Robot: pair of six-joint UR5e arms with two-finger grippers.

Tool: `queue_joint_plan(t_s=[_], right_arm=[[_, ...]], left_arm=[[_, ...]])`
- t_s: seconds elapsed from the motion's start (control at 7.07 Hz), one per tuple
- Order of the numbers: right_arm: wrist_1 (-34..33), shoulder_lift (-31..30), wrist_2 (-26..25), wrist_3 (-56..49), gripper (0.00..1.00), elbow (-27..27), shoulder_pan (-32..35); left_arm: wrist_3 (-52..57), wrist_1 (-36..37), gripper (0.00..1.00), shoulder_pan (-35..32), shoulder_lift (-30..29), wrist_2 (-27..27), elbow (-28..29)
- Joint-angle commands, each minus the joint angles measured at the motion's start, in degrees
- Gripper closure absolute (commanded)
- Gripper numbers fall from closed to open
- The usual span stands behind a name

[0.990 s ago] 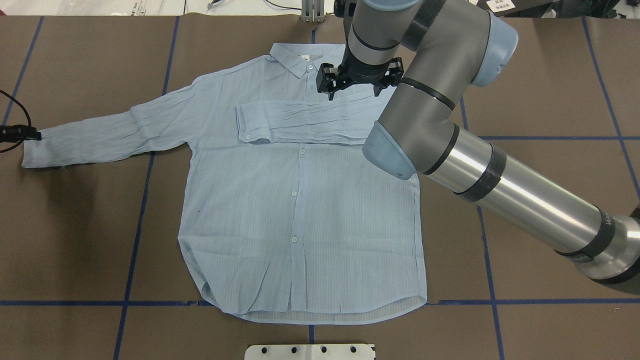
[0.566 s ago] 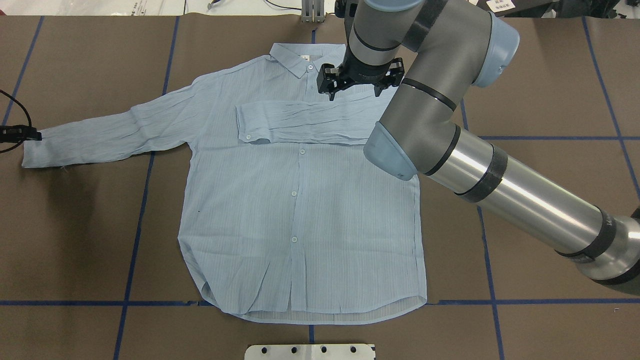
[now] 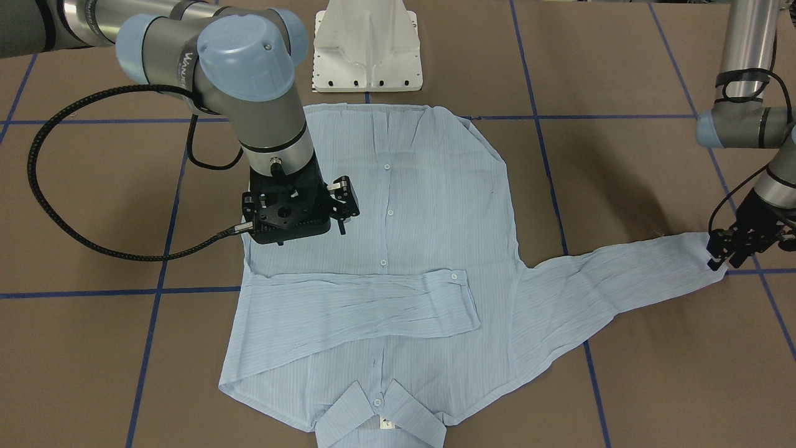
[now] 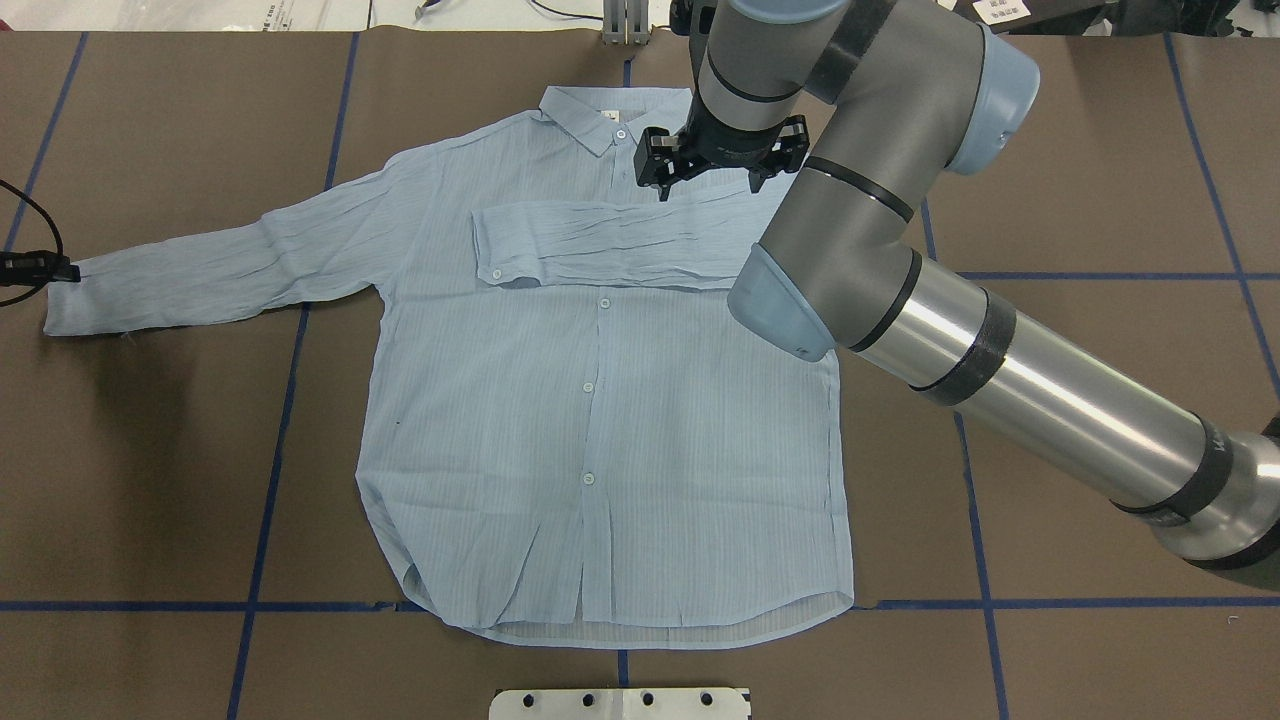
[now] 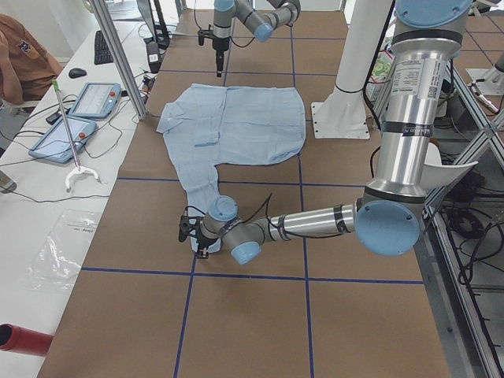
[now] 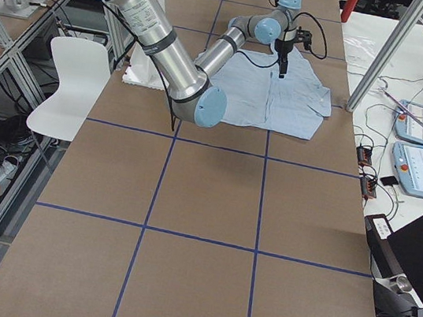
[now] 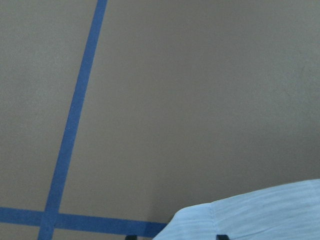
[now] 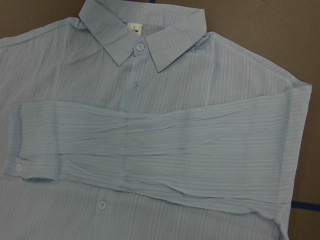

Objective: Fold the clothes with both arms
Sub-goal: 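Lay the sleeve flat across the chest and release with the right gripper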

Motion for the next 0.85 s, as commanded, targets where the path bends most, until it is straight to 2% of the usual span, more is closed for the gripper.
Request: queue_joint_plan(t_s=[0.0, 0.71], right_arm=[[0.0, 0.0, 0.0, 0.0, 0.0, 0.0, 0.0], [0.0, -0.7, -0.1, -0.2, 0.0, 0.0, 0.0]], left_arm=[[0.0, 0.2, 0.45, 0.0, 0.0, 0.0, 0.1], [-0.3, -0.2, 0.45, 0.1, -0.1, -0.1, 0.8]])
